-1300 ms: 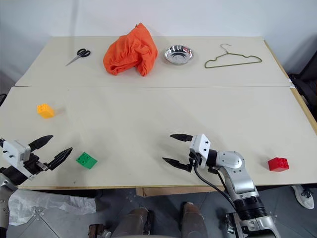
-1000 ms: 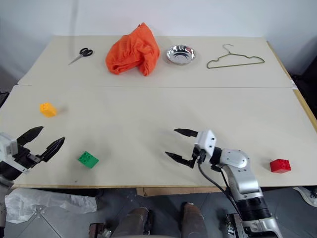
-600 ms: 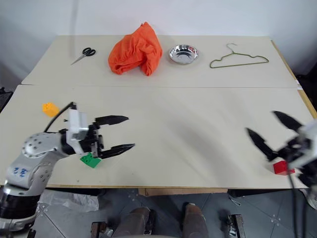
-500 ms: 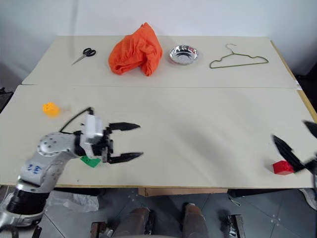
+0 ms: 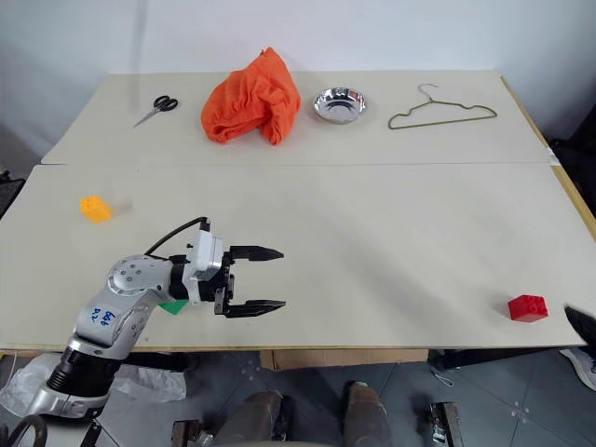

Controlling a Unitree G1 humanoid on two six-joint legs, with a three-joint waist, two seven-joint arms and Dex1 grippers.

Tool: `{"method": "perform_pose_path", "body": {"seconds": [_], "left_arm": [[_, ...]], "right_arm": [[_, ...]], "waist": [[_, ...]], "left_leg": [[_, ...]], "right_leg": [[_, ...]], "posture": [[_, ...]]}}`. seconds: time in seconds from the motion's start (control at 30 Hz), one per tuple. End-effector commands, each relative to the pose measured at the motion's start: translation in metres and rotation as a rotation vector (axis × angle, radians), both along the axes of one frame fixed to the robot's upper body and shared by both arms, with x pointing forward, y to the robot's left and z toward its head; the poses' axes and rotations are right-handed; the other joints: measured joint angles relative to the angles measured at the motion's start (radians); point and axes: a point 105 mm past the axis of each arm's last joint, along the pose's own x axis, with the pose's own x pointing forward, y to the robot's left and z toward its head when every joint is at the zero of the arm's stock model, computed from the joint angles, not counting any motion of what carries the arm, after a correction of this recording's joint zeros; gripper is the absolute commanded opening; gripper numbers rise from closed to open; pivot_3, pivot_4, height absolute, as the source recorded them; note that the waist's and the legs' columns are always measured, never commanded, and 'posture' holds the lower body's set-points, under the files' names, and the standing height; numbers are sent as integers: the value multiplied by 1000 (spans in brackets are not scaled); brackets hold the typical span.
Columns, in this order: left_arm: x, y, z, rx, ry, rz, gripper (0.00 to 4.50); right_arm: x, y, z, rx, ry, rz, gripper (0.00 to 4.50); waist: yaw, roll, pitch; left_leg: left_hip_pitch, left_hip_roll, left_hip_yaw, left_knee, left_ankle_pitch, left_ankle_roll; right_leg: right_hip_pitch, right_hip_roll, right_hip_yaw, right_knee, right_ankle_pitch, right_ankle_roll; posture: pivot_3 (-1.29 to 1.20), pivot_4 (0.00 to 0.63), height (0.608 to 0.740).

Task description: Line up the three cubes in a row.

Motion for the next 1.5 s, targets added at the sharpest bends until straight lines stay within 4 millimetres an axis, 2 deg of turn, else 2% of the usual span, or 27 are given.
{"method": "perform_pose_path", "body": {"seconds": [0.03,0.13,0.37,0.5,0.73,0.83,0.97,1.07,1.13,1.3,1.37,1.5], "left_arm": [[2,-1,7,-21,-37,10,4448],[1,0,4,-11,-41,14,4448],[-3,-2,2,0,-51,8,4448],[-3,-3,3,6,-57,9,4448],[-1,-2,7,13,-75,17,4448],[-1,-1,8,14,-78,21,4500],[1,2,10,18,-88,36,4500],[2,5,11,20,-96,50,4500],[3,7,12,17,-100,65,4500],[7,17,17,9,-103,120,4500],[8,20,19,4,-101,139,4500],[5,27,19,14,-100,163,4500]], "right_arm": [[8,-1,-9,85,154,-97,4500],[13,1,-21,57,265,-120,4500],[17,-17,-55,-24,425,-248,4500],[19,-22,-63,-39,443,-270,4500],[23,-15,-81,12,476,-253,4500],[22,-15,-85,20,488,-255,3916],[30,-10,-82,26,456,-222,2563],[43,-4,-70,-13,396,-165,1524],[52,7,-62,-57,362,-69,1488],[72,86,-44,-222,343,579,1488],[87,116,-37,-300,303,799,1488],[124,157,-31,-419,261,1002,1488]], "waist": [[10,-1,0],[33,0,0],[26,-1,0],[25,-1,0],[23,-1,0],[24,0,0],[23,0,0],[22,0,0],[21,0,0],[2,0,0],[-10,-2,1],[-26,-6,3]], "left_leg": [[-1,0,-1,0,0,0],[-4,0,-8,0,1,-2],[-6,-5,-6,1,0,3],[-5,-6,-6,1,0,4],[-5,-6,-6,1,0,3],[-5,-6,-5,1,0,3],[-5,-6,-5,1,1,3],[-5,-6,-5,1,1,3],[-5,-6,-5,1,1,3],[-4,-6,-4,1,1,3],[-3,-5,-3,2,1,3],[-3,-3,-2,2,2,1]], "right_leg": [[-1,0,-1,0,0,0],[-1,0,-7,0,-1,-2],[0,-1,-7,-1,1,1],[0,-1,-6,-3,1,1],[0,-1,-6,-2,1,2],[0,-1,-6,-2,1,2],[0,0,-6,-2,1,2],[0,0,-6,-2,1,2],[0,0,-6,-1,1,2],[-1,3,-6,0,1,2],[0,3,-6,0,1,2],[-1,1,-7,-1,1,2]], "posture": [[0,150,740],[0,150,740],[0,150,740],[0,150,740],[0,150,740],[0,150,740],[0,150,740],[0,150,740],[0,150,740],[0,150,740],[0,150,740],[0,150,740]]}}
